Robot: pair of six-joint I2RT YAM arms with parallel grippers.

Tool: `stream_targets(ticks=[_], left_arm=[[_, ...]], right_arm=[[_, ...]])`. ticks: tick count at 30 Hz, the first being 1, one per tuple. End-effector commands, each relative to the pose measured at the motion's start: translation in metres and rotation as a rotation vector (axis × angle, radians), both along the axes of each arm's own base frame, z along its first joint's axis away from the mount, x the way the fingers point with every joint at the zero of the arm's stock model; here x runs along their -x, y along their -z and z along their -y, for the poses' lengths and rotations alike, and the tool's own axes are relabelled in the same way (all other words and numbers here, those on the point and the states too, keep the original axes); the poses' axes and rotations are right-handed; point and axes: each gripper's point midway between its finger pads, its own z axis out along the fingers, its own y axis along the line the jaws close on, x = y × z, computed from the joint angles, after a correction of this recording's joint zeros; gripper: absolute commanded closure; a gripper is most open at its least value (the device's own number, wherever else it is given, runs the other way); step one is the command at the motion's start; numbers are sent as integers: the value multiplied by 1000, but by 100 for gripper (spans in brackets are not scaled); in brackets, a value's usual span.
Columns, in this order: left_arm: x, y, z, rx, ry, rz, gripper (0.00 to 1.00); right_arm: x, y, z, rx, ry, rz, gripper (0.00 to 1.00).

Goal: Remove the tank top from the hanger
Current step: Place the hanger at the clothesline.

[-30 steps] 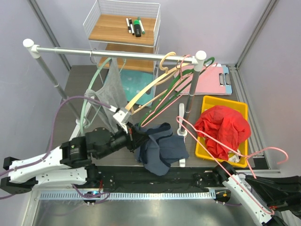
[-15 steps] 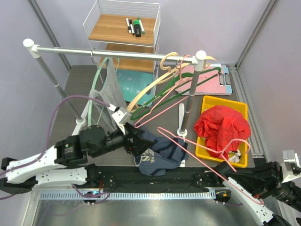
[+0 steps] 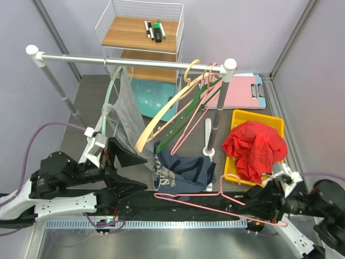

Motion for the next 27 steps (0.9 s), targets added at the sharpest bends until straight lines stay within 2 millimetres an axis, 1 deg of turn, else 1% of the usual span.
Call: stream_targets(ticks=[1,2,3,5,6,8,9,11,15,16,20,21,22,24,25,27], left_arm=[[13,1,21,-51,101,-3,2],[17,4,25,-66,133,-7,2],[27,7,29,-84,193,-12,2],[32,17,41,-129,244,-29,2],[35,20,43,-141,264,-34,2],[36,28,50,-166,278,-46,3],[38,32,51,-178,292,-45,3],[40,37,54,-192,310,-52,5],[50,37,54,-197,358,-54,12],[53,37,53,-198,376,-56,15],[60,37,51,-196,410,-61,25],[61,37,50,-198,415,-63,28],[62,38,50,-199,419,-64,33],[61,38,49,-196,409,-62,37],[61,37,48,-189,406,-59,43],[58,33,45,-176,389,-48,51]], right_arm=[[6,-8,-17,-21,-185,-29,99],[5,-7,-18,-19,-196,-31,99],[4,-9,-20,-23,-207,-27,99],[4,-13,-23,-24,-237,-33,99],[2,-17,-25,-34,-250,-30,99],[1,-20,-30,-43,-291,-44,99],[-1,-26,-32,-58,-300,-38,99],[-8,-28,-37,-47,-313,-58,99],[-20,-34,-45,-49,-326,-54,99],[-22,-35,-46,-49,-327,-56,99],[-33,-35,-53,-50,-321,-66,99],[-39,-36,-56,-51,-308,-66,99],[-43,-35,-58,-50,-302,-70,99],[-52,-38,-63,-55,-288,-73,99],[-56,-37,-65,-53,-284,-85,99],[-63,-38,-68,-48,-277,-79,99]])
